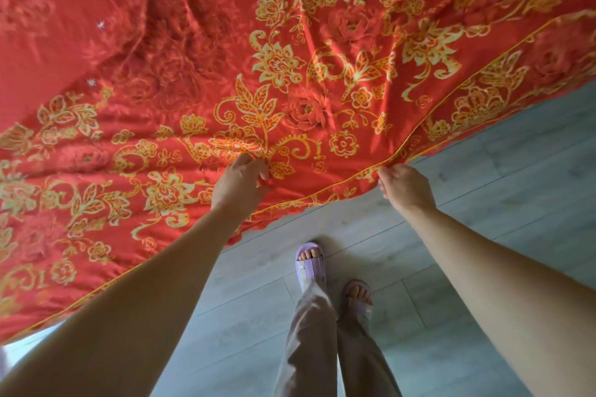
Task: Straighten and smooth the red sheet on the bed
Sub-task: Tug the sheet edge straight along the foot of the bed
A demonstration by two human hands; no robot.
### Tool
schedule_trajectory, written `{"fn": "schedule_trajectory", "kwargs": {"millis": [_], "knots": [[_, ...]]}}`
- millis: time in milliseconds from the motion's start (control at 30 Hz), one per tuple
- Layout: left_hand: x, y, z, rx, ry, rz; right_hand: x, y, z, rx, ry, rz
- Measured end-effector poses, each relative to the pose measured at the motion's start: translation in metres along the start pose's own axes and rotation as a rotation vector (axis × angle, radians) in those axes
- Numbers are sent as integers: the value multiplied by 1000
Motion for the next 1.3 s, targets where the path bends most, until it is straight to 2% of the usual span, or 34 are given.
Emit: {"fn": "schedule_trajectory", "kwargs": {"millis": [100, 300, 500, 767, 967, 1067, 1167, 1300], "knots": [[18, -5, -16, -65, 53, -5, 8, -25, 12, 26, -21, -110], [64, -13, -80, -49, 176, 48, 40, -81, 28, 79, -96, -316], [112, 0, -169, -36, 255, 158, 77, -137, 3, -6, -89, -370], [159, 16, -290, -99, 325, 49, 132, -231, -29, -109, -119, -427], [214, 36, -387, -139, 265, 4, 186, -309, -53, -147, -166, -452], [230, 53, -423, -65, 205, 84, 213, -333, -64, -193, -163, -418], [237, 63, -439, 67, 149, 78, 227, -348, -66, -296, -273, -430], [242, 63, -442, 43, 74, 96, 243, -353, -60, -474, -373, -344]]}}
Point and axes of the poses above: each hand's wrist, its own x-axis towards the middle knuckle, its own y-axis out of the palm, z = x × y, the point moved 7 cm from there along x, towards the middle knuckle, and after that the axes turned 3 degrees about x, right-handed, at the moved point
